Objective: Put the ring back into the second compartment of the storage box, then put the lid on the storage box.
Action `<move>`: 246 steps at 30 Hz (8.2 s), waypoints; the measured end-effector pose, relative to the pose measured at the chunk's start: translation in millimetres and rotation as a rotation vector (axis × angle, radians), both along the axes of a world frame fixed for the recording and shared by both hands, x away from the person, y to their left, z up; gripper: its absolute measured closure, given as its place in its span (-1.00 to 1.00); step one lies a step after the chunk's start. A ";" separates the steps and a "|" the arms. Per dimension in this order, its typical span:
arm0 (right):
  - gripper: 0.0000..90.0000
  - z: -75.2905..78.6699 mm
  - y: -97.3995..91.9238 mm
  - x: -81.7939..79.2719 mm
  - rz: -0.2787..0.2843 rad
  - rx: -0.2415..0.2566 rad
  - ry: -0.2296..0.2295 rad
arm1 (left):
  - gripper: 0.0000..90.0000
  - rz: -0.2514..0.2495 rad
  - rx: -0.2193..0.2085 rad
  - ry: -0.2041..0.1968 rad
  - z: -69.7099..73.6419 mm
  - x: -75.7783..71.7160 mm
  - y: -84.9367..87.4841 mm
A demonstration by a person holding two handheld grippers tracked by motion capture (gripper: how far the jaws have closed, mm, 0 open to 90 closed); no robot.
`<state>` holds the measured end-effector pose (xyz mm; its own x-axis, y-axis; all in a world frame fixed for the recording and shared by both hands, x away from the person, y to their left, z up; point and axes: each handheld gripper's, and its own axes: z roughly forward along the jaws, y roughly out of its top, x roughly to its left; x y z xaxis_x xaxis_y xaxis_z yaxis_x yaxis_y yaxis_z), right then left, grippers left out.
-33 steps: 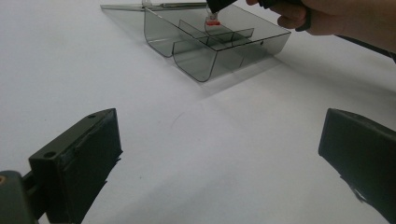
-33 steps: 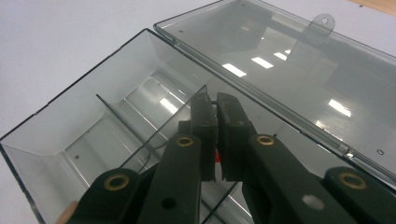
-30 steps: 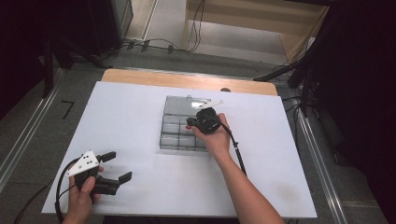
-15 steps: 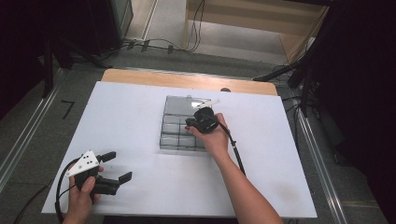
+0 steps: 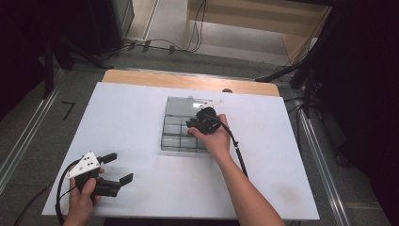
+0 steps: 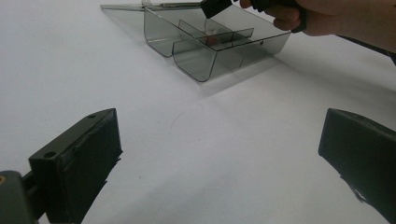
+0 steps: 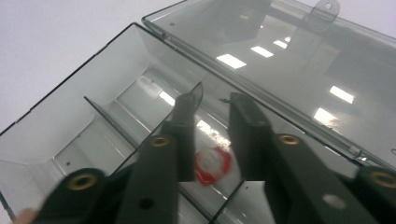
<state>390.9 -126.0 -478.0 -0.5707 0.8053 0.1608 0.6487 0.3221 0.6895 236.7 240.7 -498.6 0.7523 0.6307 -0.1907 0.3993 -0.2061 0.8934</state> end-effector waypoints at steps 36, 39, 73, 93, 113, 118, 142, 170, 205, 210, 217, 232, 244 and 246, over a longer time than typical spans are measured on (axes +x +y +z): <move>-0.97 20.0 -10.3 -45.7 0.112 0.117 -0.072 | -1.00 -0.003 0.000 -0.002 -0.1 -0.5 -0.4; -0.99 19.6 -13.2 -49.5 0.118 0.117 -0.074 | -1.00 -0.005 0.000 -0.003 -0.2 -0.6 -0.6; -1.00 9.5 -53.7 -91.7 0.056 0.131 -0.158 | -1.00 -0.017 0.015 -0.015 1.0 -1.3 -1.6; -1.00 -1.7 -80.0 -109.5 0.050 0.170 -0.171 | -1.00 -0.032 0.030 -0.033 14.6 2.7 -15.5; -1.00 -11.4 -109.1 -130.4 0.029 0.209 -0.192 | -1.00 -0.075 0.028 -0.057 35.6 16.1 -42.4; -1.00 -14.0 -114.1 -136.4 0.020 0.214 -0.192 | -1.00 -0.094 0.000 -0.064 44.4 22.3 -50.3; -1.00 -22.3 -137.7 -153.1 -0.021 0.222 -0.197 | -1.00 -0.092 -0.040 -0.037 59.5 54.6 -69.8; -1.00 -29.9 -137.1 -152.4 -0.016 0.218 -0.195 | -1.00 -0.095 -0.059 -0.009 60.6 93.2 -88.2; -1.00 -34.0 -132.5 -151.1 -0.008 0.222 -0.178 | -0.99 -0.054 -0.053 0.081 47.0 154.6 -105.6; -1.00 -34.1 -132.8 -151.0 -0.009 0.225 -0.177 | -0.94 -0.025 -0.027 0.106 39.4 164.0 -108.9; -1.00 -34.3 -131.6 -151.0 -0.006 0.223 -0.175 | -0.93 -0.006 -0.021 0.141 34.7 178.1 -114.8; -1.00 -35.1 -128.8 -147.8 0.008 0.241 -0.163 | -0.59 0.085 -0.039 0.258 24.5 206.8 -109.5; -1.00 -20.4 -121.4 -135.9 0.032 0.268 -0.175 | -0.36 0.086 -0.042 0.327 15.1 218.6 -112.9; -1.00 -17.0 -120.7 -130.5 0.031 0.262 -0.179 | -0.34 0.095 -0.051 0.339 13.2 220.3 -112.6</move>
